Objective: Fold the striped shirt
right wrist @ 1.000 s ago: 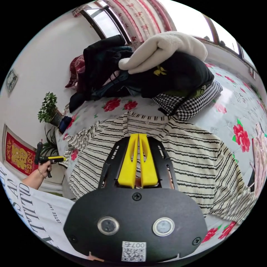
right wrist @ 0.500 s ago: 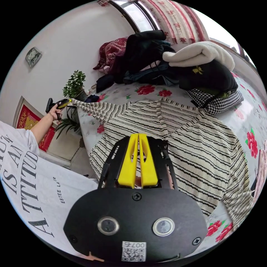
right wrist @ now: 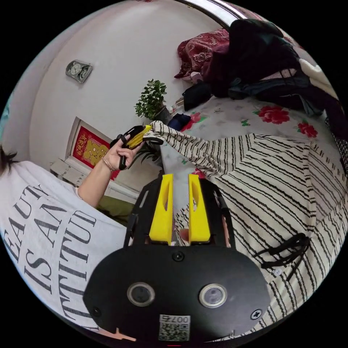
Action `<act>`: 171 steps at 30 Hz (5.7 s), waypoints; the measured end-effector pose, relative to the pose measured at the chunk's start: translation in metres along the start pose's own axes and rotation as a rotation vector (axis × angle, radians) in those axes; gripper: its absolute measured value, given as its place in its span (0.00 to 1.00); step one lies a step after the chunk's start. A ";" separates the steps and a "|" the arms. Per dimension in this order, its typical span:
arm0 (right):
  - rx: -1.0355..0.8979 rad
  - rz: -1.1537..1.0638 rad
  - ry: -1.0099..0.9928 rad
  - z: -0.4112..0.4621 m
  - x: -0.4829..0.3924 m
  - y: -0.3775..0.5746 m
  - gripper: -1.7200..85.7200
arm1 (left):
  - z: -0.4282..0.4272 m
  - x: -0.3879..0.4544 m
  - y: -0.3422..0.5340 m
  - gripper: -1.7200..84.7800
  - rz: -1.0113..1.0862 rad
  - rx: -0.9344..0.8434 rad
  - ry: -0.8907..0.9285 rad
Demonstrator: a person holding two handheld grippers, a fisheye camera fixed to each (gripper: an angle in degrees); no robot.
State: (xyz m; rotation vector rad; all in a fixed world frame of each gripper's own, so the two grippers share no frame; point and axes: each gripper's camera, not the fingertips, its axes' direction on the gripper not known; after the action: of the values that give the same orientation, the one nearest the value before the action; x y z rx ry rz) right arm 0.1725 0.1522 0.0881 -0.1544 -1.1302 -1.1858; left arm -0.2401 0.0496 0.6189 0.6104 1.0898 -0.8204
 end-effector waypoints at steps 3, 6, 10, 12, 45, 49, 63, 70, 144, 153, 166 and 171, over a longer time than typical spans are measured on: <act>-0.010 -0.011 -0.156 0.033 0.000 -0.034 0.08 | 0.010 -0.007 0.024 0.01 -0.080 -0.005 0.070; -0.007 0.013 -0.265 0.057 0.008 -0.059 0.09 | 0.023 -0.002 0.038 0.01 -0.098 -0.040 0.121; 0.026 0.081 -0.381 0.058 0.028 -0.074 0.06 | 0.041 0.015 0.051 0.02 -0.025 -0.115 0.126; 0.064 0.071 -0.352 0.037 0.033 -0.072 0.04 | 0.051 0.024 0.057 0.03 0.041 -0.162 0.108; 0.291 0.671 0.491 -0.227 0.150 0.171 0.04 | 0.353 0.036 0.135 0.08 0.754 -0.741 -0.627; 0.194 0.633 0.455 -0.187 0.163 0.156 0.04 | 0.378 0.041 0.139 0.08 0.798 -0.776 -0.571; 0.069 0.604 0.523 -0.206 0.135 0.170 0.05 | 0.422 0.021 0.143 0.02 0.879 -0.866 -0.697; 0.757 1.061 0.741 -0.324 0.107 0.307 0.07 | 0.376 0.019 0.119 0.01 0.699 -0.739 -0.671; -0.236 -0.141 0.137 0.119 -0.095 -0.018 0.04 | 0.343 -0.048 0.208 0.07 0.848 -0.818 -0.566; -0.012 0.339 0.414 -0.038 -0.068 0.113 0.07 | 0.180 -0.106 0.225 0.08 0.458 -0.561 -0.779; -0.138 0.729 0.513 -0.100 -0.038 0.253 0.11 | 0.262 -0.193 0.319 0.19 0.590 -0.812 -0.761; -0.230 0.707 0.433 -0.102 -0.024 0.226 0.11 | 0.303 -0.195 0.325 0.17 0.677 -0.844 -0.796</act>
State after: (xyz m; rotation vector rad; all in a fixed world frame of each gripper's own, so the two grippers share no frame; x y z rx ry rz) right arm 0.4147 0.2015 0.1193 -0.4146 -0.4817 -0.6576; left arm 0.1395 0.0520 0.9206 -0.1038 0.3544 0.0587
